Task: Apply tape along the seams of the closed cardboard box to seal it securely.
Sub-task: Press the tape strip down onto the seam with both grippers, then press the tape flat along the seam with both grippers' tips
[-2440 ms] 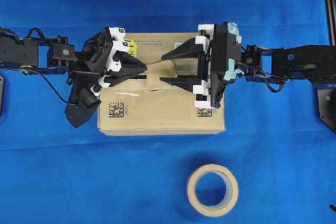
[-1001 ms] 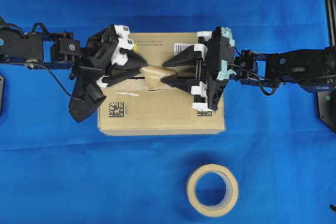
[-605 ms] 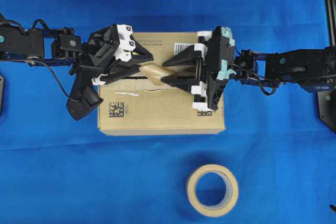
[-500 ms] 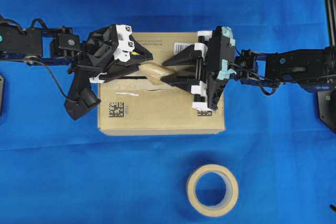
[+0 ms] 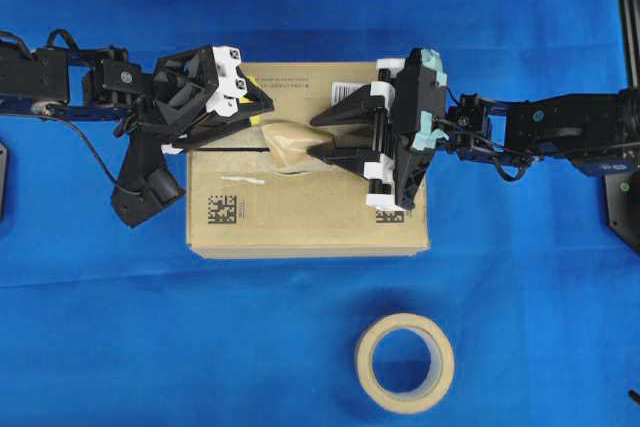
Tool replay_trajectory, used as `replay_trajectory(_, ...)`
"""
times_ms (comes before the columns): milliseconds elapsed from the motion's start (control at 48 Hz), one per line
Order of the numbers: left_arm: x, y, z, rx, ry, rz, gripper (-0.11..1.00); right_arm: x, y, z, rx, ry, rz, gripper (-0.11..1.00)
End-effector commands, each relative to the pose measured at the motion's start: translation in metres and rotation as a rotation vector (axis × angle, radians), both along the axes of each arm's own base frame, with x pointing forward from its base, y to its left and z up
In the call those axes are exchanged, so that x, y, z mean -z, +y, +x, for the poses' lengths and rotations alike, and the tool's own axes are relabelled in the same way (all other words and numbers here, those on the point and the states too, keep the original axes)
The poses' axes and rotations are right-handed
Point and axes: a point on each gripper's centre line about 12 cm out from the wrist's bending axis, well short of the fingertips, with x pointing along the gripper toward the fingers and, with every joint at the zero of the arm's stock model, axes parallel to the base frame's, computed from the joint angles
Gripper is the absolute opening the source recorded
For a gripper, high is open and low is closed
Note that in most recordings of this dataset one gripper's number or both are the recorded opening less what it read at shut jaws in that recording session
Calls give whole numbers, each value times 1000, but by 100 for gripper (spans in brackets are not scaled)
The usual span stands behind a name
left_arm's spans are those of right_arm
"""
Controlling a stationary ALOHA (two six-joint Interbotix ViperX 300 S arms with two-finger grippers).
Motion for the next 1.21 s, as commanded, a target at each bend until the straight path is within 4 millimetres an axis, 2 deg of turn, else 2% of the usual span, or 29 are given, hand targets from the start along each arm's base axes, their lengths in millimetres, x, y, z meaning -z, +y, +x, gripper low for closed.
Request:
replay_trajectory(0, -17, -1, 0, 0, -55, 5, 58, -6, -1, 1, 6, -17, 0, 46)
replay_trajectory(167, -29, -2, -7, -13, -143, -4, 58, -11, -1, 2, 4, -35, -3, 46)
replay_trajectory(334, -39, -9, -13, -36, -274, -61, 58, -32, -1, -2, -3, -88, -24, 46)
replay_trajectory(605, -50, -19, -12, -165, -422, -396, 58, -69, -8, -9, 8, -194, -62, 47)
replay_trajectory(771, -44, -19, -4, -295, -422, -656, 56, -67, -17, -5, 29, -202, -70, 45)
replay_trajectory(834, -39, -19, -1, -352, -417, -762, 50, -65, -18, -2, 30, -197, -70, 38)
replay_trajectory(980, -32, -17, 7, -428, -431, -914, 12, -59, -20, 6, 33, -182, -68, 6)
replay_trajectory(1043, -32, -17, 9, -436, -446, -945, 1, -56, -20, 9, 31, -174, -70, -2)
replay_trajectory(1188, -24, -17, 16, -453, -444, -976, 0, -52, -21, 16, 26, -163, -72, -2)
